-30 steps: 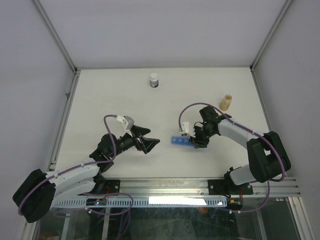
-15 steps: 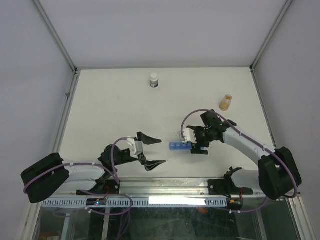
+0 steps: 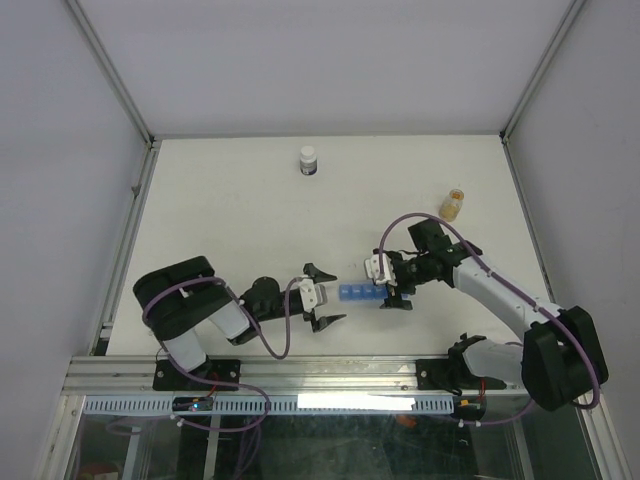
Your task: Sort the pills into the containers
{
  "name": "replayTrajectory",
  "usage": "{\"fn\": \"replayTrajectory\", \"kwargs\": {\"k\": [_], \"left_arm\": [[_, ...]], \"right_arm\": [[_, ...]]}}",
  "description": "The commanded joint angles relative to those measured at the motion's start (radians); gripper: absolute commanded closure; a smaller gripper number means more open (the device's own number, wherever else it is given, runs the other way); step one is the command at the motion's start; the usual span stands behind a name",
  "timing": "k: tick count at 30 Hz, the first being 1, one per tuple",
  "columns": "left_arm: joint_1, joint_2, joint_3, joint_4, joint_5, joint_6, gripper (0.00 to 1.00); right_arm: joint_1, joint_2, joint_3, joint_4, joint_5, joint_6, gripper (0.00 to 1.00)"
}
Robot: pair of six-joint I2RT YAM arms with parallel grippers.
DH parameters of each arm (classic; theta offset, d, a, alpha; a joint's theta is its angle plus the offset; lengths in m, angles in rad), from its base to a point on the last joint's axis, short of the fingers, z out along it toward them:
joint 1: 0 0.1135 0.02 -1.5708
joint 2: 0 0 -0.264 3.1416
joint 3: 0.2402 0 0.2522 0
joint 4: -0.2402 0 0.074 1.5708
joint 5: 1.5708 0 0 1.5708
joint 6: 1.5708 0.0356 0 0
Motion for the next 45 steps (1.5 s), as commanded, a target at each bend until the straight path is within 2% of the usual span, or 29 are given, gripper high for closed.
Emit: {"fn": "replayTrajectory", "kwargs": {"k": [1, 5, 10, 21, 35, 43, 45], "left_arm": [[0.043, 0.123, 0.059, 0.189, 0.02, 0.005, 0.01], [0.076, 0.188, 0.075, 0.204, 0.062, -0.02, 0.01], [0.081, 0.242, 0.15, 0.089, 0.097, -0.006, 0.15], [0.081, 0.318, 0.207, 0.055, 0.174, -0.012, 0.32], [0.081, 0.325, 0.211, 0.052, 0.205, -0.046, 0.68], [0.081, 0.327, 0.212, 0.065, 0.214, -0.058, 0.68], [0.081, 0.328, 0.211, 0.068, 0.212, -0.061, 0.6]], "right_arm": [[-0.004, 0.029, 0.017, 0.045, -0.06, -0.002, 0.13], [-0.003, 0.027, 0.001, 0.096, -0.048, 0.03, 0.14], [-0.004, 0.063, -0.001, 0.128, -0.025, 0.064, 0.14], [-0.001, 0.108, -0.018, 0.218, 0.007, 0.134, 0.17], [0.077, 0.149, -0.07, 0.329, 0.094, 0.172, 0.24], [0.117, 0.184, -0.074, 0.361, 0.127, 0.186, 0.34], [0.122, 0.189, -0.075, 0.367, 0.136, 0.19, 0.35]]}}
